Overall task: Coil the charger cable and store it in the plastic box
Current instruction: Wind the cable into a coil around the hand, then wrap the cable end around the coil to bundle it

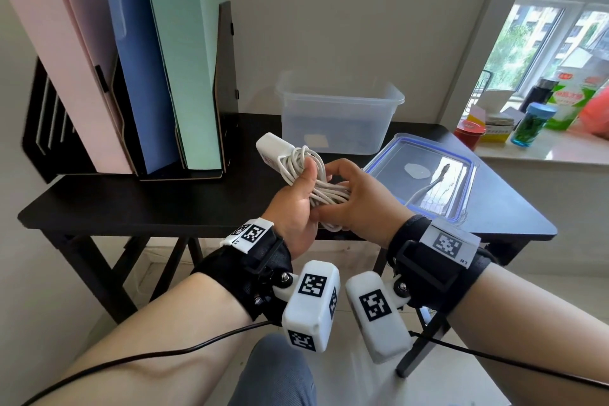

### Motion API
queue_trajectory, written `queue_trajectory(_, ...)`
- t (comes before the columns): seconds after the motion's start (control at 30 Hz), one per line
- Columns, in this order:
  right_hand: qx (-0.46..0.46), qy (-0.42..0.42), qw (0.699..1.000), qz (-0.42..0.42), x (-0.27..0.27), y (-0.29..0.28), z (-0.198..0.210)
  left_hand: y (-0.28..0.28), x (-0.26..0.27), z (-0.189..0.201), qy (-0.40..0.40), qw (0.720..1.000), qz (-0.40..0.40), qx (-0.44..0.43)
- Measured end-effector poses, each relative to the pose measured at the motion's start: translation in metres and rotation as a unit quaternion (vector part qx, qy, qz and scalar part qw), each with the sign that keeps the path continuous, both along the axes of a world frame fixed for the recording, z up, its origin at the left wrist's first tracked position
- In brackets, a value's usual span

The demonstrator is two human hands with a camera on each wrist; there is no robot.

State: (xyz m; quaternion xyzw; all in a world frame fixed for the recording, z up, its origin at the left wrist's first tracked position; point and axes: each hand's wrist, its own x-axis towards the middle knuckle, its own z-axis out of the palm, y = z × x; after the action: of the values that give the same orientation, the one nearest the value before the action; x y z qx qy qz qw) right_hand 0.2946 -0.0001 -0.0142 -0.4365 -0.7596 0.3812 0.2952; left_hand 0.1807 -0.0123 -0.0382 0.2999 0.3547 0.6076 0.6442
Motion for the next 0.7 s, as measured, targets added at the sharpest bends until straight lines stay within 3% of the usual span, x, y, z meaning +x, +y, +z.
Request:
queue_trajectory(0.17, 0.047, -0.036, 0.998, -0.036, 0.0, 0.002, 0.002, 0.0, 0.0, 0.001, 0.041, 0.999, -0.021, -0.007)
queue_trajectory(0.4, 0.067, -0.126, 0.989, -0.048, 0.008, 0.015, 0.008, -0.003, -0.027, 0.002, 0.257, 0.963, -0.073, -0.038)
queue_trajectory(0.53, 0.041, -0.129, 0.989, -0.051, 0.01, 0.022, 0.008, -0.002, -0.036, 0.005, 0.347, 0.935, 0.074, -0.001)
queue_trajectory(0.63, 0.033, -0.133, 0.989, -0.047, 0.011, 0.024, 0.01, 0.002, -0.037, 0.001, 0.389, 0.899, 0.195, 0.05)
queue_trajectory(0.7, 0.027, -0.145, 0.988, -0.039, 0.012, 0.025, 0.01, 0.003, -0.039, -0.001, 0.411, 0.887, 0.192, 0.084)
